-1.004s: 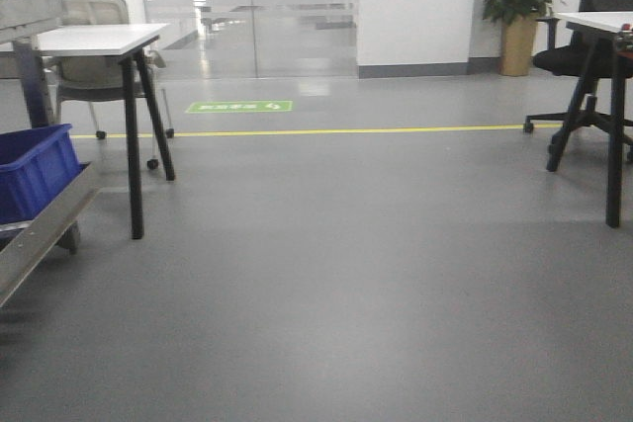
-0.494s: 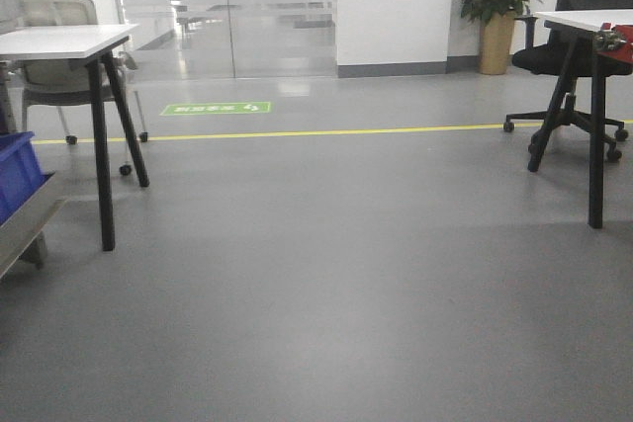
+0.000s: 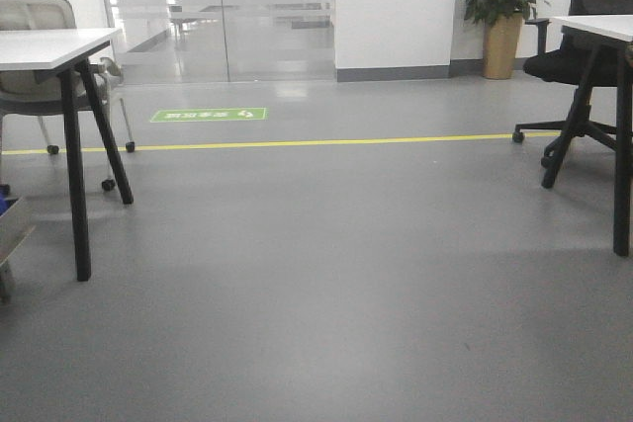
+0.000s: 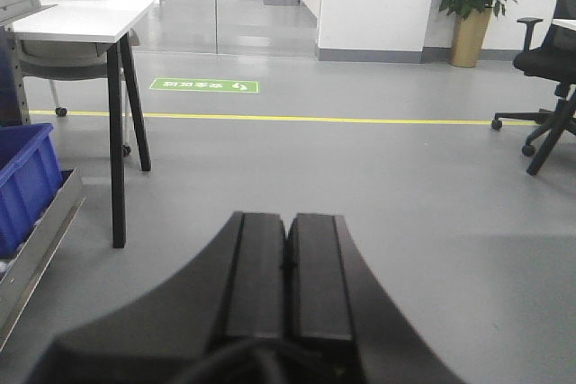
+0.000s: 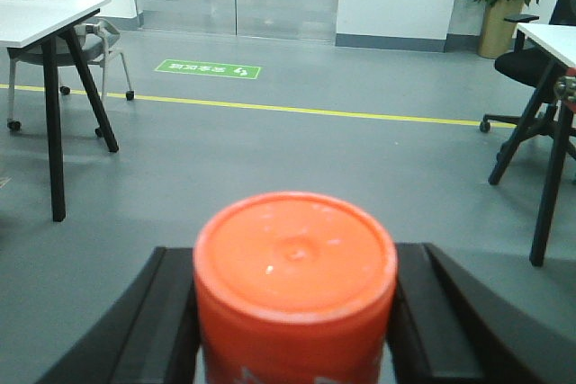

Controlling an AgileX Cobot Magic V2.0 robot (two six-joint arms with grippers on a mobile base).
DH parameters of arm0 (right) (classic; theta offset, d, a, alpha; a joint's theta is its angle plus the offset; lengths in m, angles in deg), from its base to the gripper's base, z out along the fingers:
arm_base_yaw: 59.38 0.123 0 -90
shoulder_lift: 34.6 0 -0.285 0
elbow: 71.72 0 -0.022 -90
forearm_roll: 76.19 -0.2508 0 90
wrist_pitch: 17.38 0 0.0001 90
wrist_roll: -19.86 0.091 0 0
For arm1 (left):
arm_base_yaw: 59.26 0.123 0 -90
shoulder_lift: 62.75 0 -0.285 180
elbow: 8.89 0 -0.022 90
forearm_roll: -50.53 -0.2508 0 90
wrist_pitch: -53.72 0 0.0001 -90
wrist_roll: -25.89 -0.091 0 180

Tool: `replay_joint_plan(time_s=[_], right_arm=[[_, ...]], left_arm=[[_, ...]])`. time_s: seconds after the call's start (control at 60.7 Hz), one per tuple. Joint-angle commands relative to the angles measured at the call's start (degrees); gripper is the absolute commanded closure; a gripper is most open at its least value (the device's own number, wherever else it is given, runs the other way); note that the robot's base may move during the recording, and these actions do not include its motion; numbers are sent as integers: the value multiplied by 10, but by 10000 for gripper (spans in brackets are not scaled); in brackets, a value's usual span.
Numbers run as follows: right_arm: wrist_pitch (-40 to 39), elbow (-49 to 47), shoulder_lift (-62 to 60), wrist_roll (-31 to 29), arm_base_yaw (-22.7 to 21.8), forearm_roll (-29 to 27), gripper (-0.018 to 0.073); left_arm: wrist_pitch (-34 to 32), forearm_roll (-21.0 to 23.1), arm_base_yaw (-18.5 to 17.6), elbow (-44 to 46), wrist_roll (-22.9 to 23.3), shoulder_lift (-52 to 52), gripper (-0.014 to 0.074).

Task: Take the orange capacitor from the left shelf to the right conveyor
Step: 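Drive the base to the conveyor holding the capacitor in the right gripper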

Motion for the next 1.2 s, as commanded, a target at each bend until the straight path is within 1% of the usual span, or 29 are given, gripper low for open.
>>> replay_joint_plan(time_s=[0.0,1.185], right_arm=[[-53,-15,7,0,-2,7,472],[-53,-15,7,0,-2,7,472]], left_arm=[[-52,1,0,2,1,-6,723],[-52,1,4,2,1,-6,723]])
